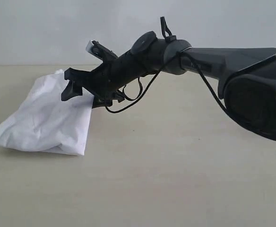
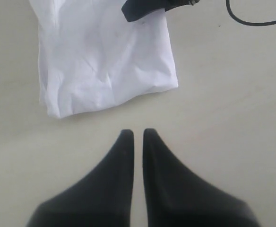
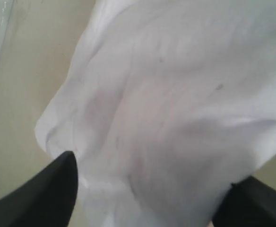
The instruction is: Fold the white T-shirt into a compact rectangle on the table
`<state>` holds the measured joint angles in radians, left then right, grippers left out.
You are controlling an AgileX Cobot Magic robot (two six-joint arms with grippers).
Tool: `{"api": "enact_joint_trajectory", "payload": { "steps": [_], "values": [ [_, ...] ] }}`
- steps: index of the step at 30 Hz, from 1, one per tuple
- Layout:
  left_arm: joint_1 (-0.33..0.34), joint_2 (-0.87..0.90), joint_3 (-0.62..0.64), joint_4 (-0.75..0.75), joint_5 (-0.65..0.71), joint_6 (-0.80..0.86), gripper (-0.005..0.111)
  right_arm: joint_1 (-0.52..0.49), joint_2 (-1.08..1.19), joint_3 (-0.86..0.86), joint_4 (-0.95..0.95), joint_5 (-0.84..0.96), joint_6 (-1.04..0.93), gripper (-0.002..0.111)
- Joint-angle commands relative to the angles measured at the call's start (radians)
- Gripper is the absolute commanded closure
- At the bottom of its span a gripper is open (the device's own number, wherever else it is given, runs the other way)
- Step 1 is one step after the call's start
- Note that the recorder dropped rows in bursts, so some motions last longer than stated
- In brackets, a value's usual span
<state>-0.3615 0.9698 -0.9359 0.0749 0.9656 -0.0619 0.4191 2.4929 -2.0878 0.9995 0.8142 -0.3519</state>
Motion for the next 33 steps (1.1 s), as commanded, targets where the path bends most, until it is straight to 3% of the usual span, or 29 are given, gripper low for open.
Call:
{"api": "enact_joint_trajectory", "payload": {
  "steps": [1,5,11,14,20,23,28,33],
  "values": [
    [0.002,0.019,0.005,-0.007,-0.011,0.010,0.102,-0.009,-0.019,-0.008,-0.174,0.029,0.126,0.049],
    [0.002,0.056,0.005,-0.007,-0.019,0.014,0.102,-0.009,-0.043,-0.008,-0.324,0.091,0.203,0.049],
    [0.002,0.120,0.005,-0.007,-0.051,0.016,0.102,-0.016,-0.093,-0.006,-0.375,0.163,0.251,0.049],
    [0.002,0.150,0.005,-0.007,-0.083,0.018,0.102,-0.016,-0.117,-0.006,-0.514,0.201,0.322,0.051],
    [0.002,0.221,0.005,-0.033,-0.124,0.054,0.102,-0.020,-0.147,-0.004,-0.616,0.338,0.326,0.088],
    [0.002,0.254,0.005,-0.033,-0.150,0.054,0.102,-0.018,-0.181,0.043,-0.609,0.338,0.324,0.098],
    [0.002,0.298,0.005,-0.030,-0.197,0.062,0.102,-0.018,-0.280,0.200,-0.616,0.269,0.319,0.102],
    [0.002,0.377,0.003,-0.030,-0.332,0.124,0.102,0.001,-0.443,0.435,-0.610,0.146,0.275,0.102]
  ]
}}
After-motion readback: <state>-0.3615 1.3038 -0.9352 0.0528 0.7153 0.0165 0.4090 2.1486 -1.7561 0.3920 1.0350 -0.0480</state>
